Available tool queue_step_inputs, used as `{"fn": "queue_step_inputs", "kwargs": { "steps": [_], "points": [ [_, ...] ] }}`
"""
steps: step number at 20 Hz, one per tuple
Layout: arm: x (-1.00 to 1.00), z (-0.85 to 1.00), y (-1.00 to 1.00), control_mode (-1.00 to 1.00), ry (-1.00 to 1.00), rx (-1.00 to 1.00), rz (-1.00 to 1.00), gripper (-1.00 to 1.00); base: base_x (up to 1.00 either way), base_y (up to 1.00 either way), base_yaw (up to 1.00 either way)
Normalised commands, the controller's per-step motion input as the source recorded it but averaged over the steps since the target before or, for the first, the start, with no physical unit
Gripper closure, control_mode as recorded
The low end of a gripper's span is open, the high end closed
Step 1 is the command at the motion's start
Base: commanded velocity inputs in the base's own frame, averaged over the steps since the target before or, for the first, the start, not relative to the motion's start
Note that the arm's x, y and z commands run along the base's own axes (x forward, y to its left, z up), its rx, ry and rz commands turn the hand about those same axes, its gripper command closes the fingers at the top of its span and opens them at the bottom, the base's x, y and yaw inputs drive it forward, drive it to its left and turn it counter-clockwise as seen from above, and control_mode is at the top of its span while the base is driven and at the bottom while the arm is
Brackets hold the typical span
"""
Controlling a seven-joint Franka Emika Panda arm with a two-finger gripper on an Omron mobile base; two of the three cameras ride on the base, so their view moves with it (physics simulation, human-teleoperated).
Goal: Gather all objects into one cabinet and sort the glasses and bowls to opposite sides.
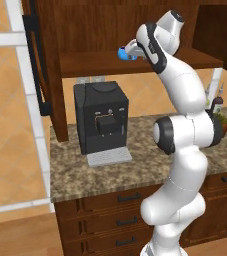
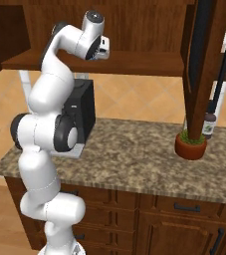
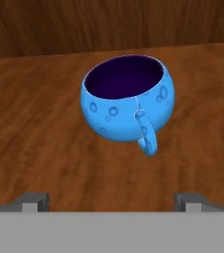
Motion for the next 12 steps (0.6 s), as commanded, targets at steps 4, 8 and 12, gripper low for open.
{"fn": "queue_step_inputs", "kwargs": {
  "steps": [4, 8, 12],
  "points": [
    [0.18, 0.0, -0.03, -1.0, 0.0, 0.0, 0.0, -1.0, 0.0, 0.0, 0.0],
    [0.19, 0.0, -0.01, -1.0, 0.0, 0.0, 0.04, -1.0, 0.0, 0.0, 0.0],
    [0.1, 0.0, -0.02, -1.0, 0.0, 0.0, 0.06, -1.0, 0.0, 0.0, 0.0]
  ]
}}
